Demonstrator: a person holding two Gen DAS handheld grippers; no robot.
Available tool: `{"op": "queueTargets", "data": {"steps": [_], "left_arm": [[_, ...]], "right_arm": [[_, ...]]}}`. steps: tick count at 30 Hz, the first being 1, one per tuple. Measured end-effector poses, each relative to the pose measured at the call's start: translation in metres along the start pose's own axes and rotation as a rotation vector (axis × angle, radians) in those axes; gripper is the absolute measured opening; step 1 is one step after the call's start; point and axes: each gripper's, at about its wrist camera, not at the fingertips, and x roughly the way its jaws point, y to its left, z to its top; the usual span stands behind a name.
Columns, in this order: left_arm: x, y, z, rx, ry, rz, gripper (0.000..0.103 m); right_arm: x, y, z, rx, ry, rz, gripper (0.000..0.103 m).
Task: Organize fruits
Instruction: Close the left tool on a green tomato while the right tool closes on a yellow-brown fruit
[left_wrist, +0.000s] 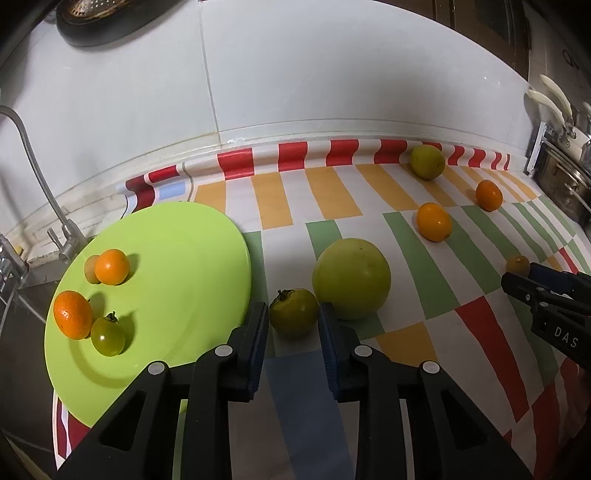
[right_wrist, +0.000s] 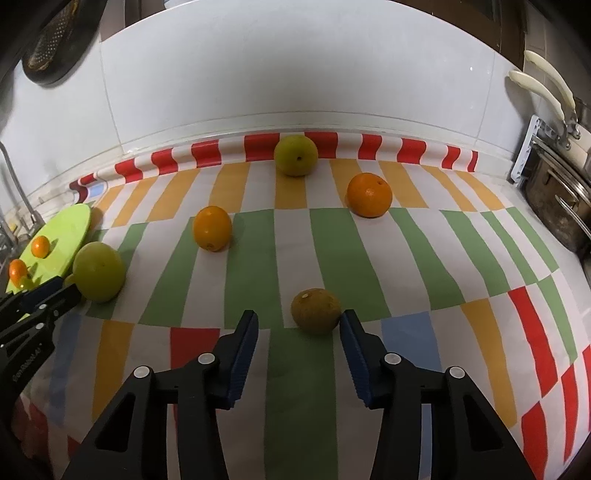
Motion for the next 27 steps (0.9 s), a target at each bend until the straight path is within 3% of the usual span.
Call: {"op": "queueTargets", "data": {"steps": [8,27], "left_arm": [[0.002,-0.001,0.003,0.007,-0.001,0.008,0.027],[-0.035,-0.003,-0.002,0.006,-0.061,-0.010,0.027]], "right_arm": [[0.008,-0.002,0.001,-0.001,0.019,0.006,0.031],[-0.024,0.010,-0.004,-0.028,-0.051,0.102,0.031]]}}
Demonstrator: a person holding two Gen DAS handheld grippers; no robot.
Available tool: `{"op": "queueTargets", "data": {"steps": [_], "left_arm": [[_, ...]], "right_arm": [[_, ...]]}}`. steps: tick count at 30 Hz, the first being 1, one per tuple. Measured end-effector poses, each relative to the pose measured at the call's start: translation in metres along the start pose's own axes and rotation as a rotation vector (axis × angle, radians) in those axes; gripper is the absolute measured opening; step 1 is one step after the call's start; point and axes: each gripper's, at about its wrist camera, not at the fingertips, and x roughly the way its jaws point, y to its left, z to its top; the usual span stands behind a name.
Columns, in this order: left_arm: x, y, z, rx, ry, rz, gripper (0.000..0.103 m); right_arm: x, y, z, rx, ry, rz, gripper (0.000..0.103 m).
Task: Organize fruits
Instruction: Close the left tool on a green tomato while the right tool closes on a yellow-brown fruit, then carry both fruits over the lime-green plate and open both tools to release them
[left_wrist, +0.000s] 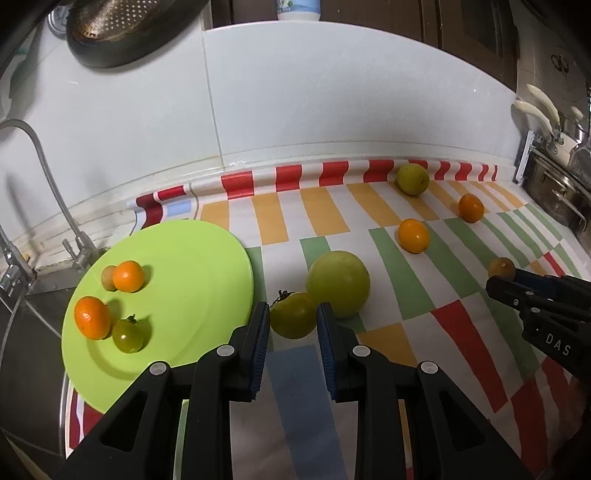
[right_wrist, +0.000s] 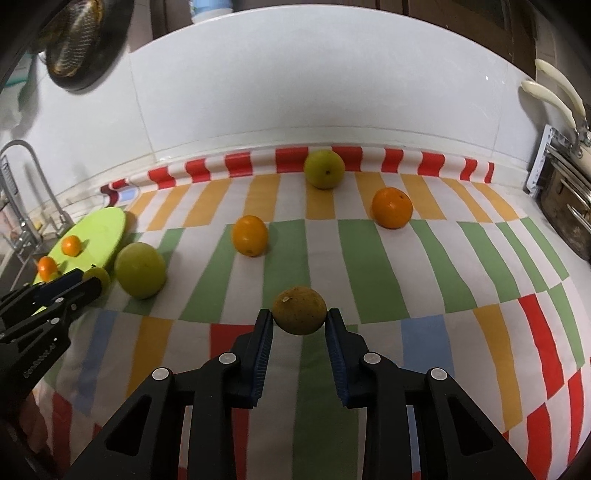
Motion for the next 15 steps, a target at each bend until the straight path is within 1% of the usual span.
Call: {"op": "queueTargets", "data": {"steps": [8,15], "left_arm": [[-0.027,0.005,-0.004,-0.020,-0.040,0.006,0.027],[-0.046,0.010,-0.010,-0.042,-0.058,0.014,0.027]], "right_arm": [[-0.023,0.012,0.000,-0.028,-0.040,0.033,0.031],[-0.043,0.025,0.000,-0.061,-0.078,0.062,0.031]]}}
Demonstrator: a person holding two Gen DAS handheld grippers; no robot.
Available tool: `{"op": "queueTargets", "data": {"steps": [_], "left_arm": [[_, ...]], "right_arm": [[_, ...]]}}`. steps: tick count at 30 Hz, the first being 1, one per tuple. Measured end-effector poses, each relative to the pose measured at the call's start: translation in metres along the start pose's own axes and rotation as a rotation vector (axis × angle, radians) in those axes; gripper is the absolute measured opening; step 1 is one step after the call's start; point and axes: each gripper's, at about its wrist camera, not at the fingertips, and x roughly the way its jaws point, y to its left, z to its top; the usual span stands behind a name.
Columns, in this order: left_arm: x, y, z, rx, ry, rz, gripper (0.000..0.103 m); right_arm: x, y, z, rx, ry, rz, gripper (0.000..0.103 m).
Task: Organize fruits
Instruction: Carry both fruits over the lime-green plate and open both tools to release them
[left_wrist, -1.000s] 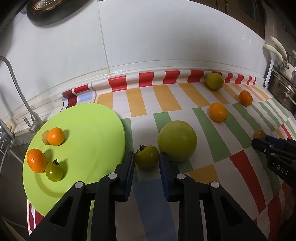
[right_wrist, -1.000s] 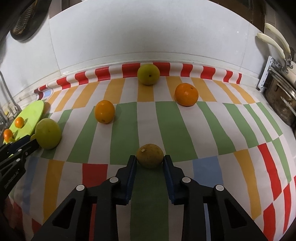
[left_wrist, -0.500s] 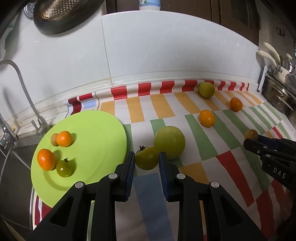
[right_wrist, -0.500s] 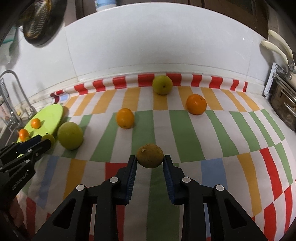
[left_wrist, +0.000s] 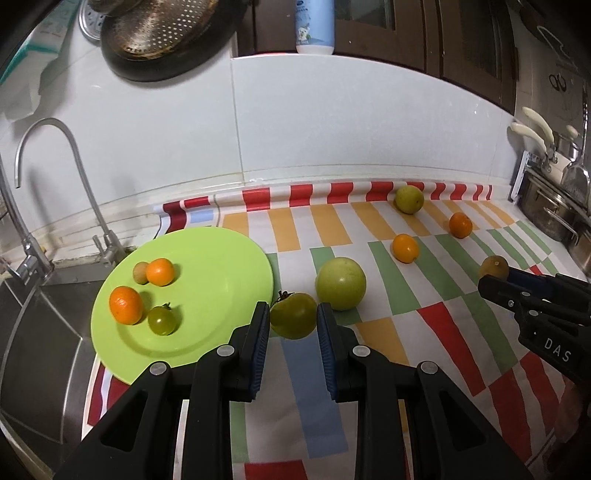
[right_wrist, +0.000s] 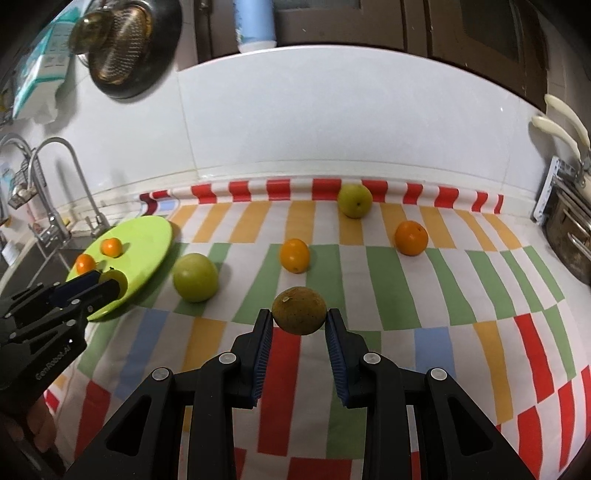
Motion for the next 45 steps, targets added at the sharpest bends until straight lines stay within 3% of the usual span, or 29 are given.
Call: {"op": "queueTargets", "data": {"steps": [22,36,45], "left_arm": [[-0.036,0.041,-0.005,-0.065,-0.054,0.105,0.026],[-0.027,0.072,0.003,-0.084,-0.057,0.183,0.026],[-0.003,0.087,0.002,-0.104,-0.019,0.188,0.026]], "right_arm": [[-0.021,0.066,0.019,-0.153,-0.091,0.164,0.031],[0.008,0.113,0.046,-0.243,-0.103,0.290,0.031],[0.043,0.137,0.051,-0.279,-0.058,0.348,0.031]]}}
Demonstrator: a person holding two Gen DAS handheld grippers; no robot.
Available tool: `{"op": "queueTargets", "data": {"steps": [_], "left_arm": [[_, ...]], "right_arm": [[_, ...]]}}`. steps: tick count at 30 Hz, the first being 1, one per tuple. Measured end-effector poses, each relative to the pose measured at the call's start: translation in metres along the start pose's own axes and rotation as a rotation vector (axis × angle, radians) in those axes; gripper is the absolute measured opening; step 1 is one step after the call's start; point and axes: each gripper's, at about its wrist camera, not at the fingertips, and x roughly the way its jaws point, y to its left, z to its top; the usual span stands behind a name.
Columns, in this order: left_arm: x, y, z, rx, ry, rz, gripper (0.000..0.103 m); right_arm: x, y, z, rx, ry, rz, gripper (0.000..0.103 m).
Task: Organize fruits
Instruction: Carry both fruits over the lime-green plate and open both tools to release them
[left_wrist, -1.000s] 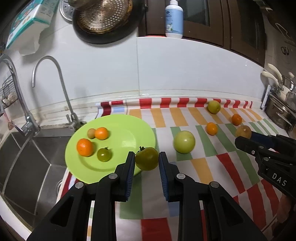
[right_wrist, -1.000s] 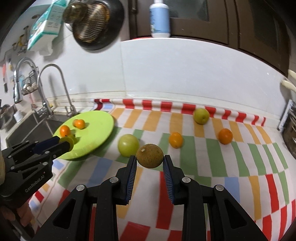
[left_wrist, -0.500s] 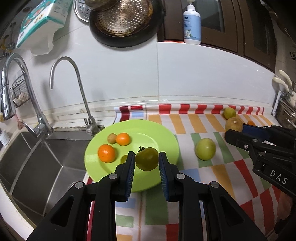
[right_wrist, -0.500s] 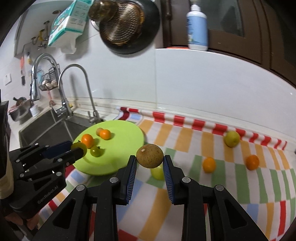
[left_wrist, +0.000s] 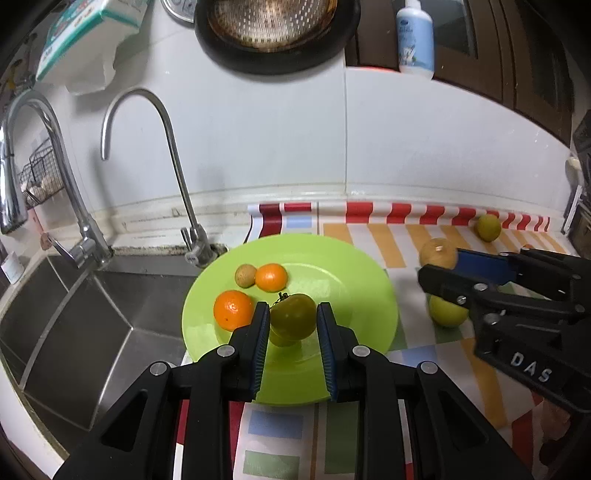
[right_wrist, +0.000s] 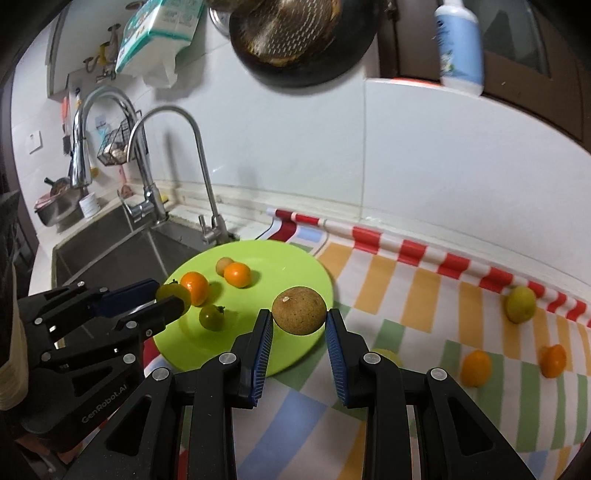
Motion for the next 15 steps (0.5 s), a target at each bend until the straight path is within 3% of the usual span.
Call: {"op": "queueTargets", "data": {"steps": [10,11,12,15], "left_arm": [[0.025,0.005,-0.009,-0.010,0.065,-0.006,0.027],[0.027,0.006,-0.009,-0.013,0.068,-0.006,0.029],[0.027,0.007,-0.008,-0.014,0.071,-0.004,0.037],[0.024,0.010,-0.007,-0.029,0.059,0.013,0.041]], "right_arm": [[0.048,0.008,-0.007,-0.019,0.087,0.049,0.031],[0.050,0.008,-0.006,-0.020,0.087,0.050,0.031],[0.052,0.008,-0.006,-0.020,0.088,0.060,0.031],[0.053,0.005,-0.003,0.008,0.088,0.085,0.039]]}}
